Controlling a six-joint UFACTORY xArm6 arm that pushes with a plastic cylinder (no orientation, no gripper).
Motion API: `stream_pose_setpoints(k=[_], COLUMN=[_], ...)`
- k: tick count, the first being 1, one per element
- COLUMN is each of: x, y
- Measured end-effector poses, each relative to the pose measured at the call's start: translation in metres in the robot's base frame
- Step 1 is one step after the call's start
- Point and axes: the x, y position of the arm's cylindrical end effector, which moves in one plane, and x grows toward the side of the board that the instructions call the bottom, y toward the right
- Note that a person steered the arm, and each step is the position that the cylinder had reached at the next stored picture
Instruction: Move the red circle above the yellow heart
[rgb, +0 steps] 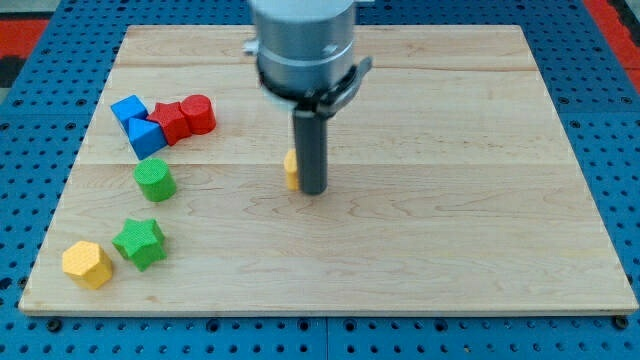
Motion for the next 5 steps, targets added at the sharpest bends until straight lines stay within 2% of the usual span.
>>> stream_pose_setpoints(k=[1, 2, 3, 4, 5], x=[-0.031, -0.059, -0.130, -0.158, -0.158], y=[0.013, -0.003, -0.012, -0.128, -0.281])
